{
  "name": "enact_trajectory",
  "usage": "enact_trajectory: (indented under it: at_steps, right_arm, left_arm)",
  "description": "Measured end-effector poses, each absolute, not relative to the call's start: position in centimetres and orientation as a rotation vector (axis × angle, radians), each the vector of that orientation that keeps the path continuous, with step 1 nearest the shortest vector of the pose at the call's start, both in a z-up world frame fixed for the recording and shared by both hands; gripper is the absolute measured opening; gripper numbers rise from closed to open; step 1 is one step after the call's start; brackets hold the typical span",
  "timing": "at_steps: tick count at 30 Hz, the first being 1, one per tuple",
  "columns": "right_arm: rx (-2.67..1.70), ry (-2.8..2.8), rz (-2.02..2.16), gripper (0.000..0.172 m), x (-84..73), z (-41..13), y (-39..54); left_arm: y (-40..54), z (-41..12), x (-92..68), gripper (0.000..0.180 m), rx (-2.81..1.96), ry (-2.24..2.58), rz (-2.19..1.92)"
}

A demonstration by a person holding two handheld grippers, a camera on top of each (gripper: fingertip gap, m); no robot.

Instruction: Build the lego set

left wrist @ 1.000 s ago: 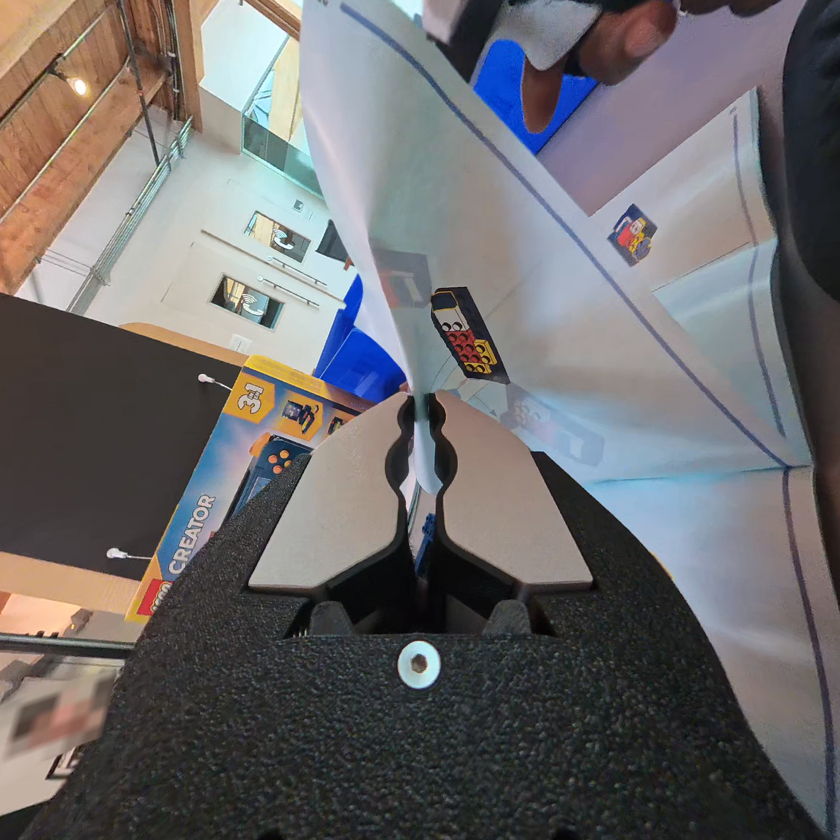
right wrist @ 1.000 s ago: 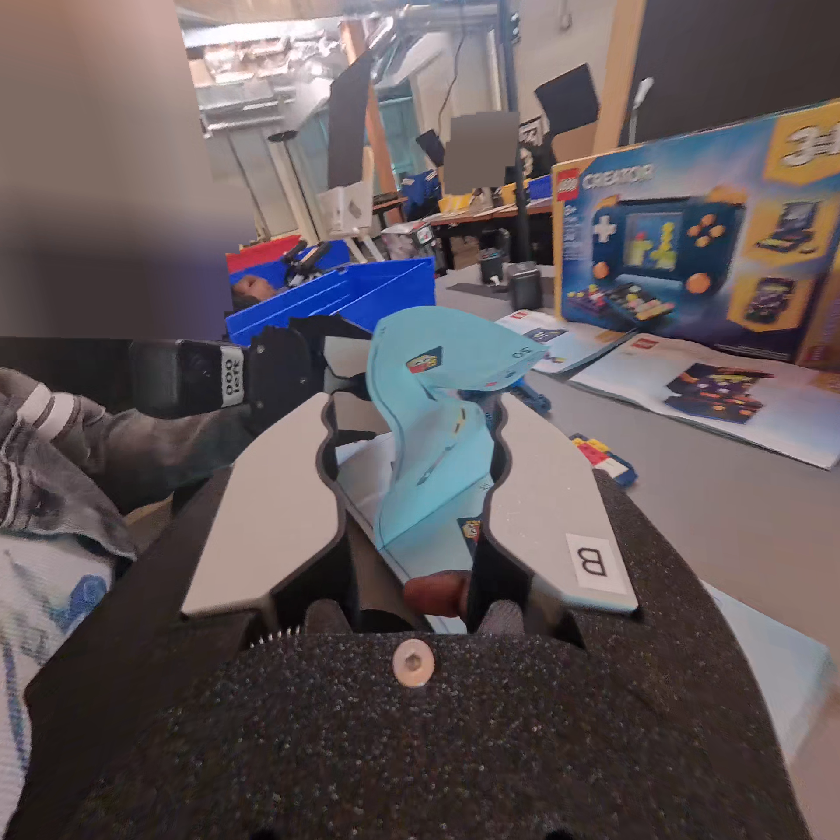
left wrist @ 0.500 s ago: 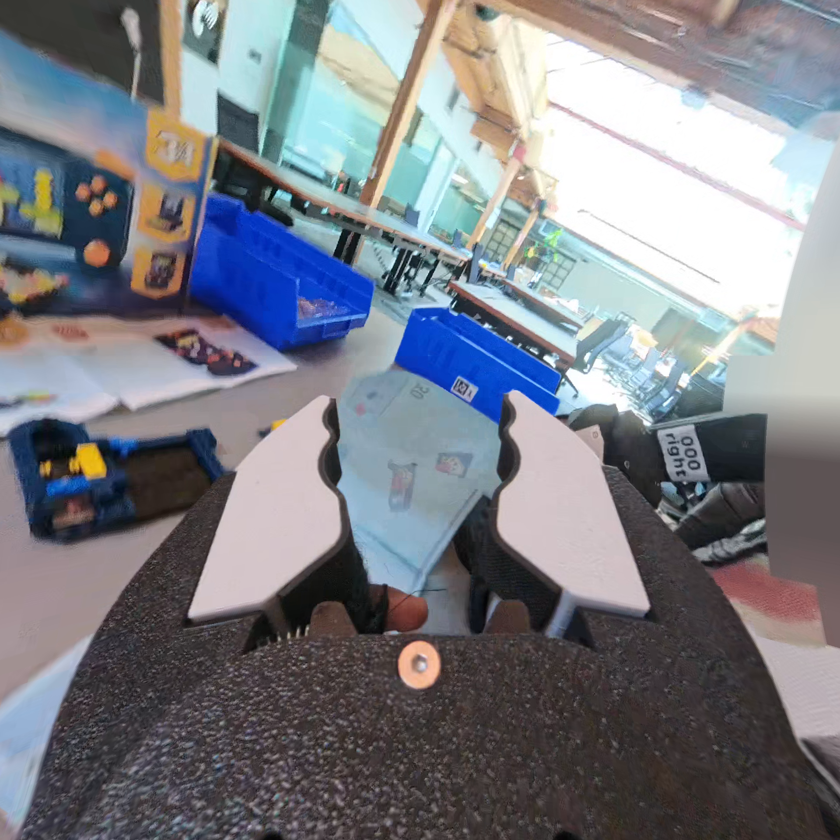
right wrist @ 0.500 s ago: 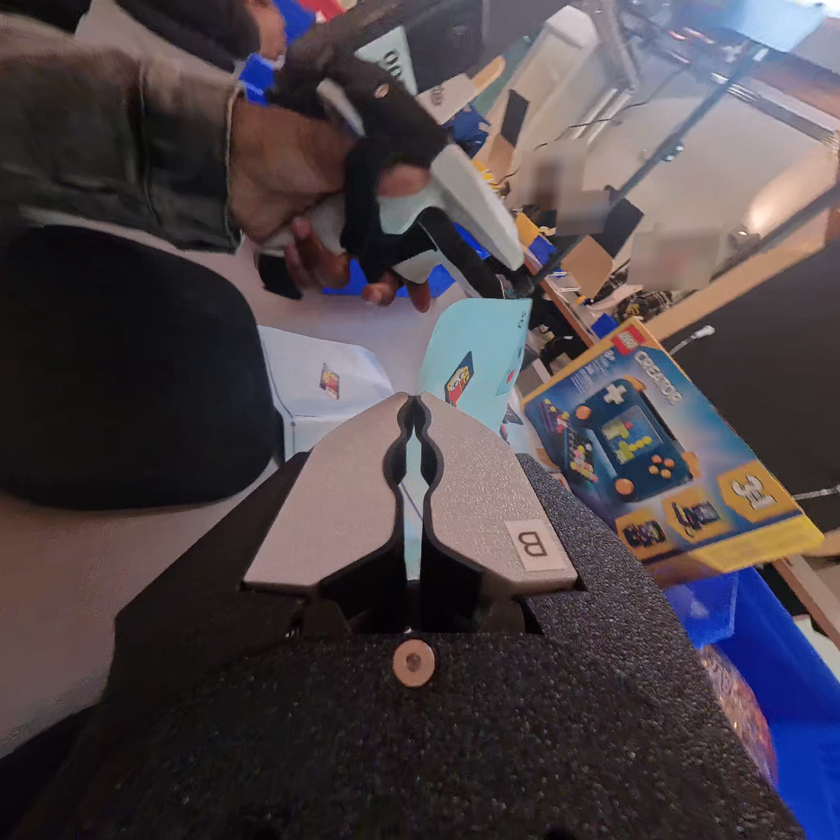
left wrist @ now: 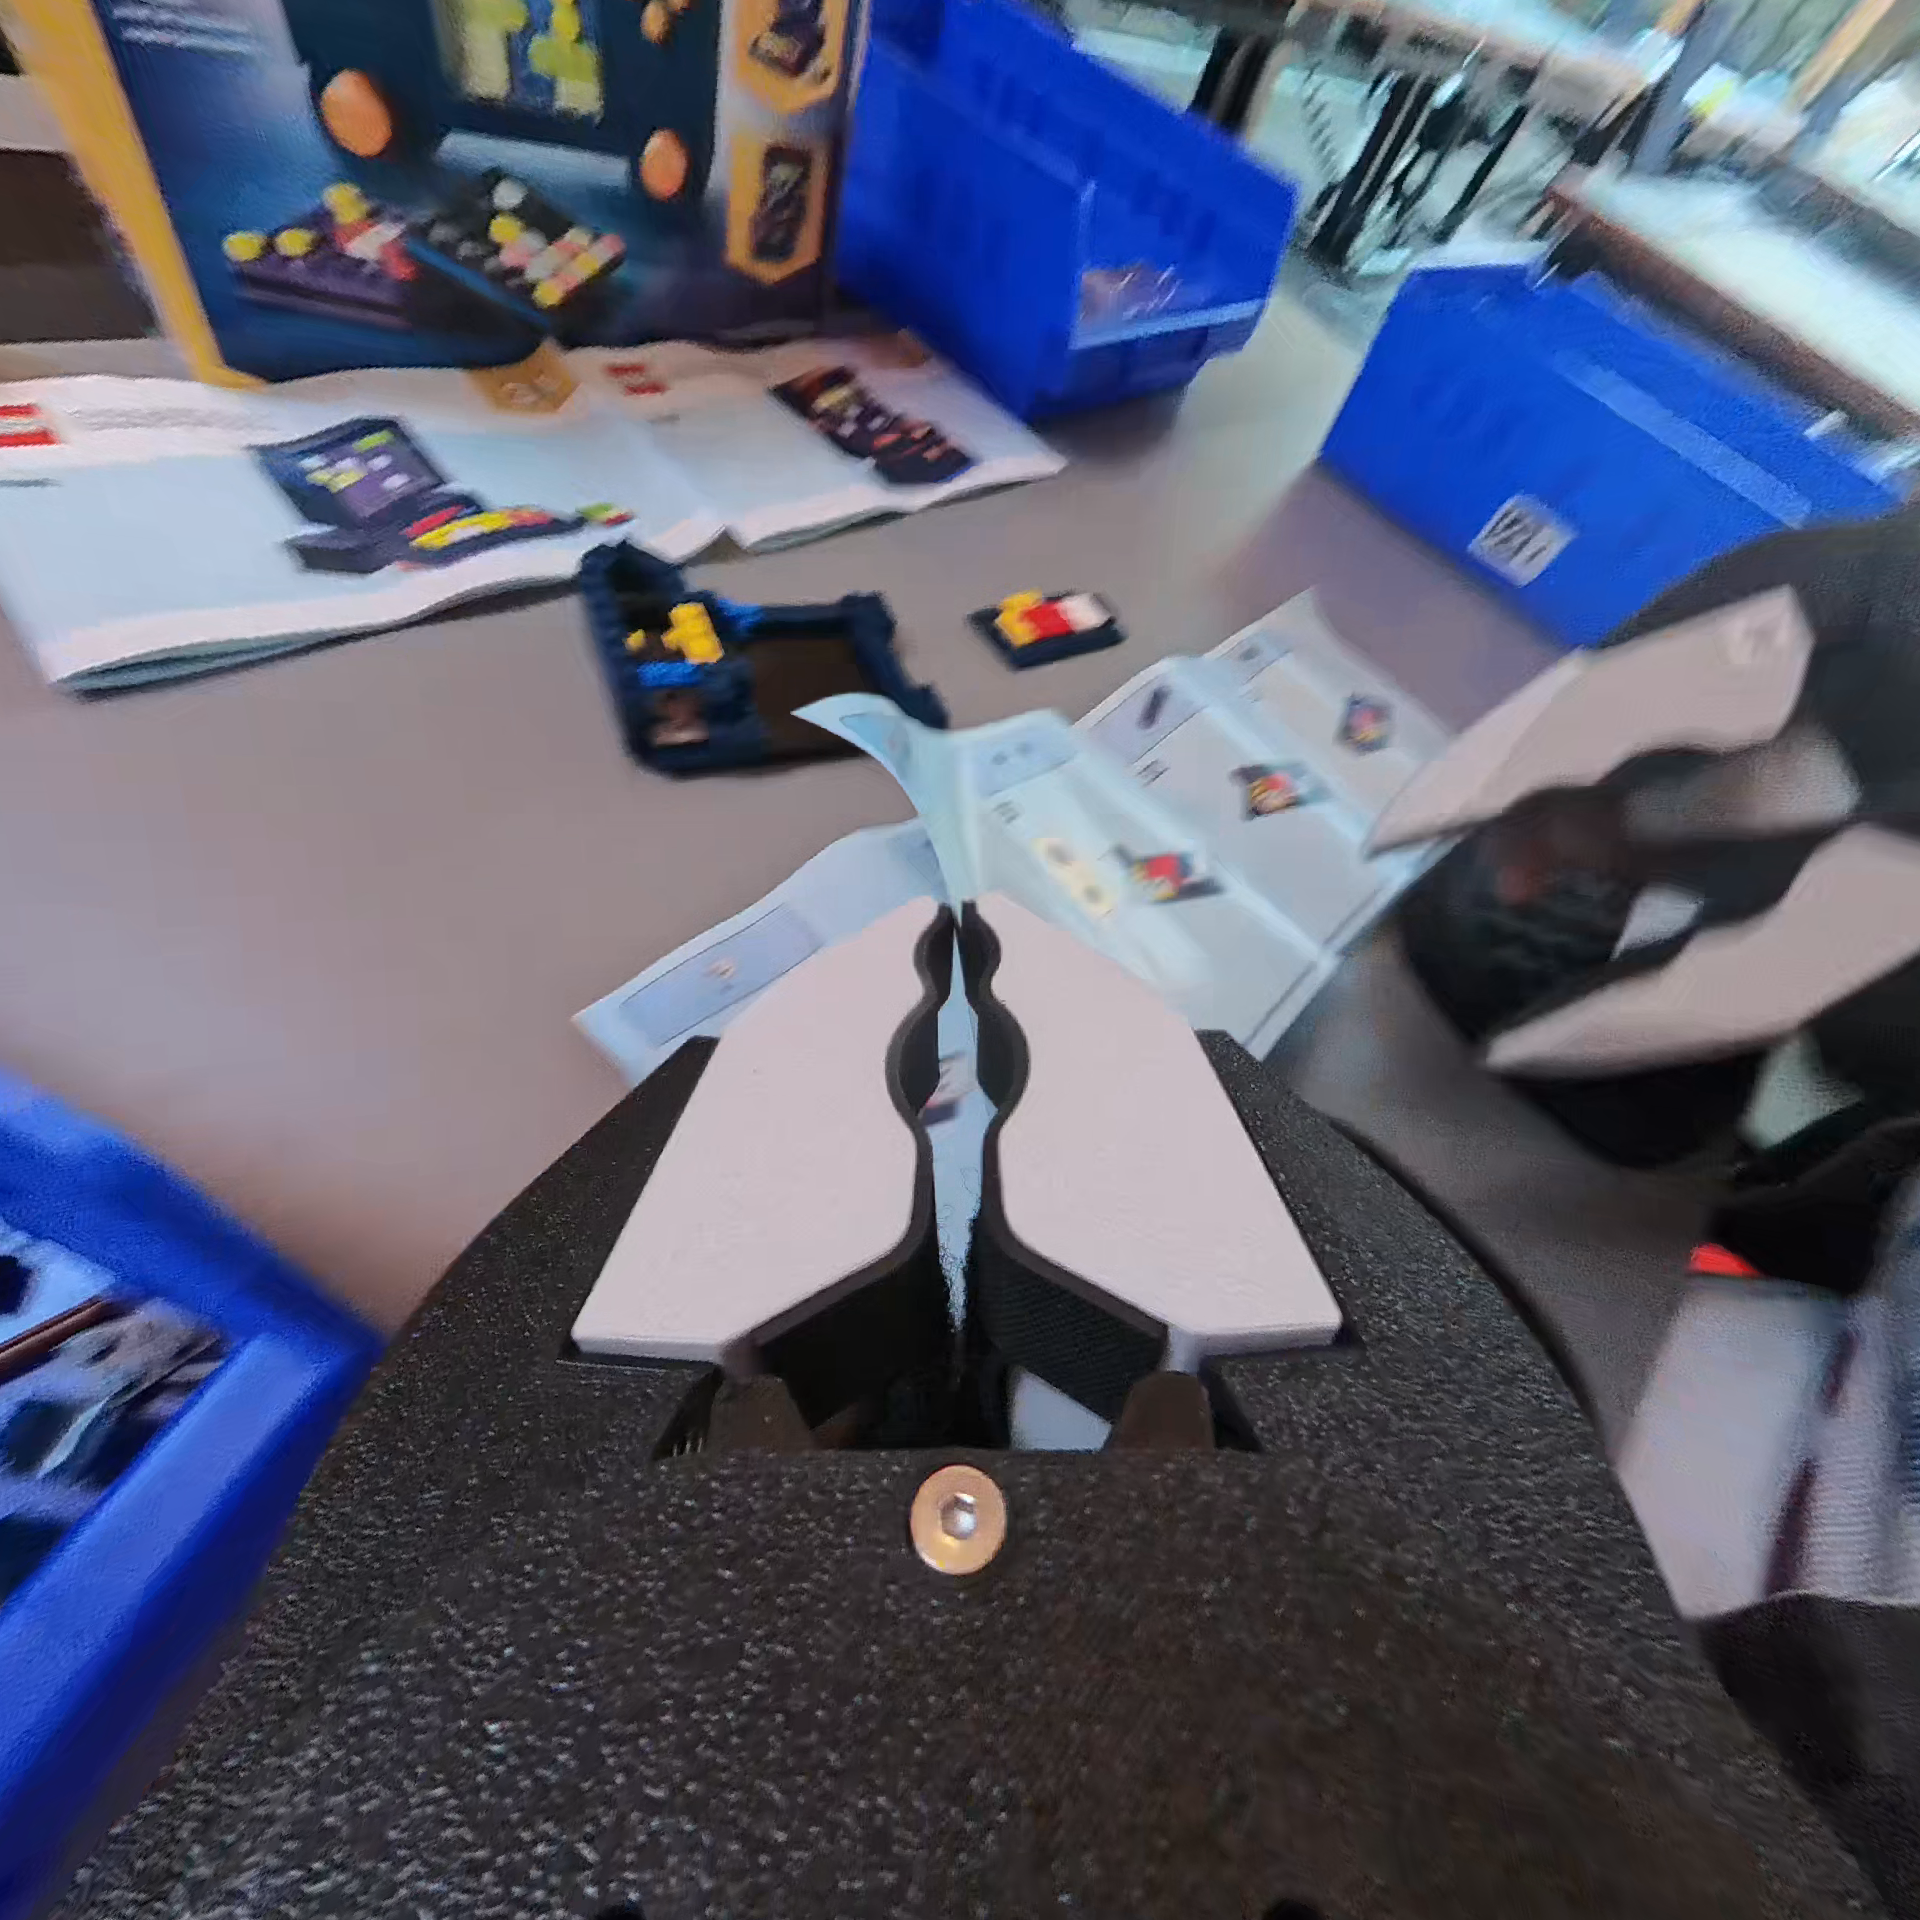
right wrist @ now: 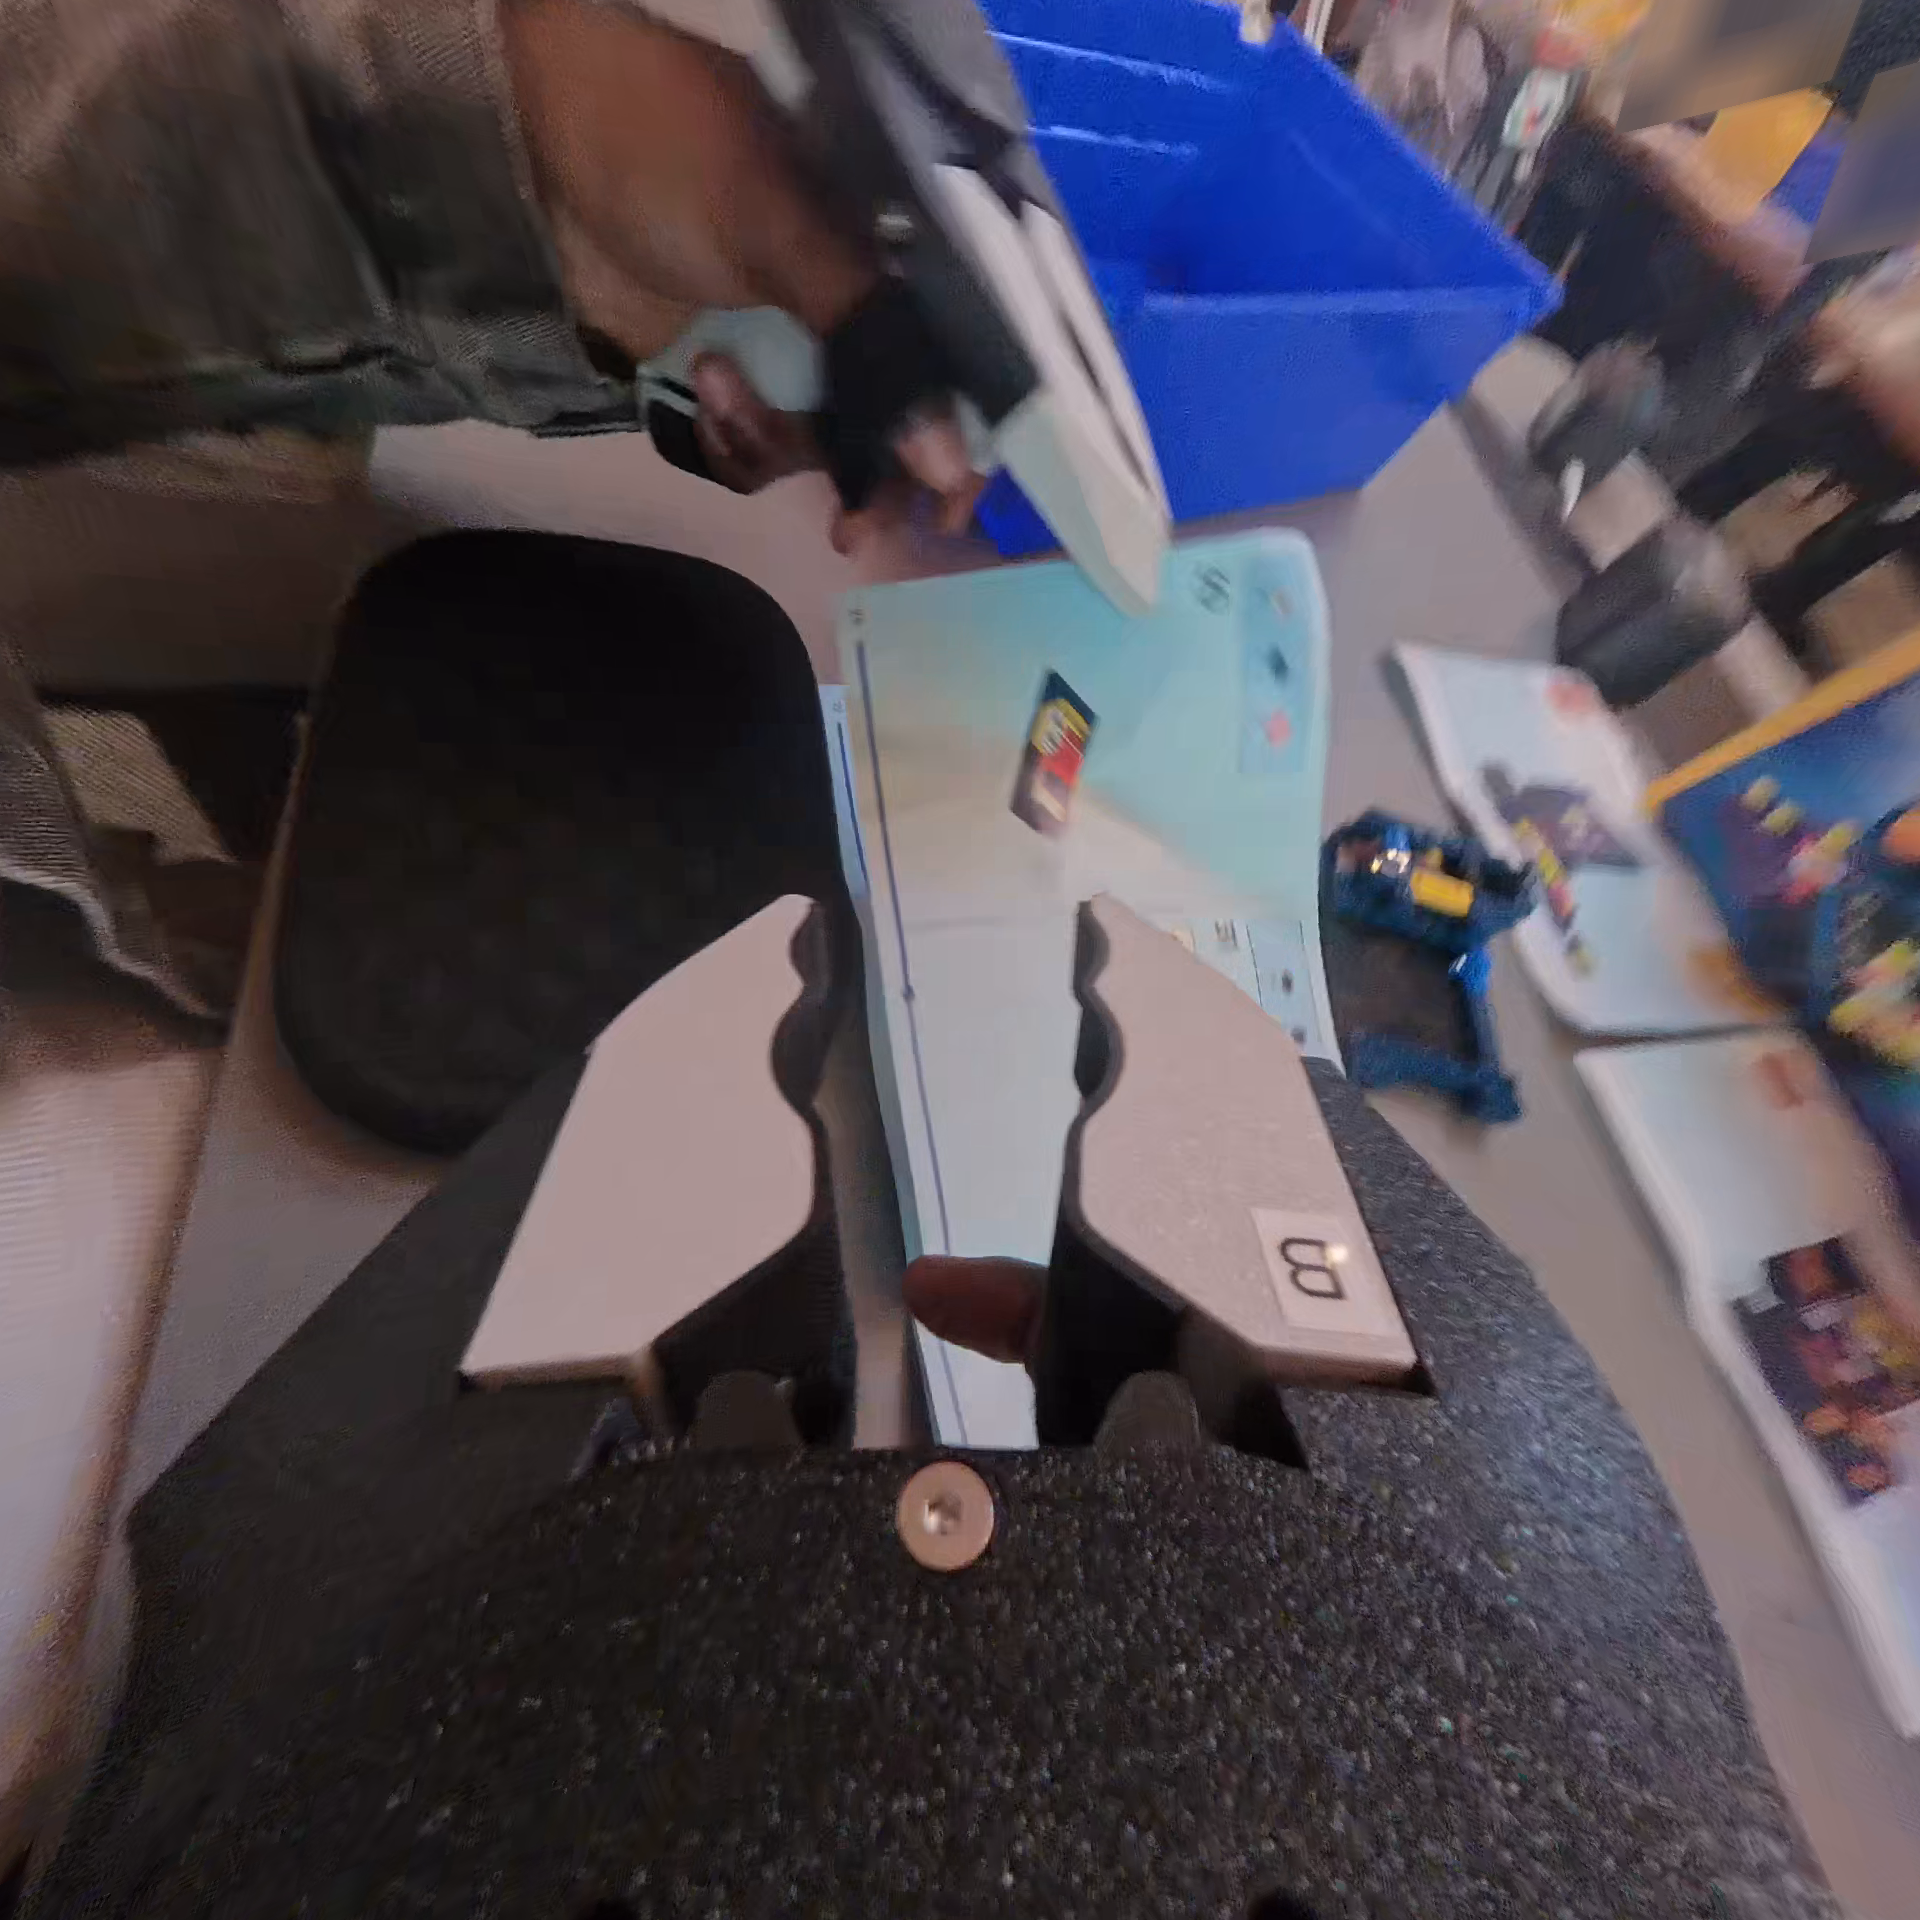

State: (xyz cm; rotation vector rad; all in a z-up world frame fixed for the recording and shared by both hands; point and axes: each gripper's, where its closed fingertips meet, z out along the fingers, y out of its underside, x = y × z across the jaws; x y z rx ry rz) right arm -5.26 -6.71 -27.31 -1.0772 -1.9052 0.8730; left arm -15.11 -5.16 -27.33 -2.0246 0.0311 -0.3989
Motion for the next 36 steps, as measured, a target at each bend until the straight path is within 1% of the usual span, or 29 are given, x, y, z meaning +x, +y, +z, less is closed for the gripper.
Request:
enact_trajectory:
  at_steps: [2,3,5,7,9,11,16,18,20,21,22,23,25,27,28,30,31,33,35,36]
  right_arm:
    - [-1.221,-1.854,1.005,0.018,-4.6,-27.8,-3.3]
    - [-1.317,-1.815,1.037,0.000,-4.4,-28.8,-1.1]
    - [-1.488,-1.853,1.093,0.000,-3.7,-32.0,1.5]
    - [-1.606,-1.957,0.996,0.001,-2.7,-35.6,2.7]
    - [-1.636,-1.937,1.050,0.000,-2.7,-35.4,2.9]
    - [-1.692,-1.907,1.091,0.000,-2.6,-35.4,3.1]
    - [-1.749,-1.862,1.117,0.000,-2.7,-35.5,3.6]
    - [-1.738,-1.864,1.100,0.000,-2.7,-35.5,3.6]
    - [-1.725,-1.866,1.081,0.000,-2.7,-35.5,3.6]
    - [-1.721,-1.867,1.075,0.000,-2.7,-35.5,3.6]
    - [-1.719,-1.868,1.073,0.000,-2.7,-35.5,3.6]
    - [-1.719,-1.868,1.072,0.000,-2.7,-35.5,3.6]
    - [-1.716,-1.869,1.067,0.000,-2.7,-35.5,3.6]
    - [-1.716,-1.869,1.068,0.000,-2.7,-35.5,3.6]
    - [-1.718,-1.869,1.070,0.000,-2.7,-35.5,3.6]
    - [-1.720,-1.868,1.073,0.000,-2.7,-35.5,3.6]
    - [-1.719,-1.869,1.072,0.000,-2.7,-35.5,3.6]
    - [-1.714,-1.871,1.064,0.000,-2.8,-35.5,3.6]
    - [-1.714,-1.872,1.062,0.000,-2.7,-35.6,3.6]
    - [-1.722,-1.872,1.075,0.000,-2.6,-35.5,3.7]
  left_arm:
    - [-5.7,-29.1,-16.8,0.001,-2.113,0.053,-0.240]
    - [-6.0,-30.1,-17.4,0.001,-2.172,0.082,-0.159]
    - [-6.3,-31.8,-17.7,0.000,-2.247,0.148,-0.043]
    - [-6.5,-33.7,-18.4,0.000,-2.333,0.198,0.094]
    - [-6.4,-35.3,-18.9,0.000,-2.397,0.277,0.218]
    - [-5.6,-35.5,-19.4,0.000,-2.385,0.318,0.308]
    - [-4.4,-35.5,-19.9,0.000,-2.363,0.363,0.367]
    - [-5.0,-35.3,-21.0,0.008,-2.396,0.336,0.458]
    - [-7.3,-34.7,-23.9,0.021,-2.487,0.276,0.697]
    - [-8.3,-34.2,-24.2,0.018,-2.517,0.275,0.748]
    - [-9.0,-33.2,-24.3,0.024,-2.516,0.245,0.814]
    - [-9.3,-31.8,-23.9,0.021,-2.485,0.229,0.861]
    - [-8.1,-29.1,-20.7,0.020,-2.368,0.297,0.820]
    - [-5.4,-27.6,-14.4,0.017,-2.215,0.495,0.575]
    - [-4.1,-27.4,-10.5,0.012,-2.134,0.604,0.387]
    - [-2.7,-28.7,-4.3,0.006,-2.045,0.804,0.046]
    - [-2.0,-29.9,-3.2,0.005,-2.051,0.877,-0.005]
    - [-0.5,-32.6,-3.5,0.002,-2.096,0.991,0.056]
    - [-1.2,-36.0,-3.8,0.002,-2.234,1.108,0.004]
    - [-1.1,-35.6,-3.2,0.000,-2.214,1.062,-0.084]
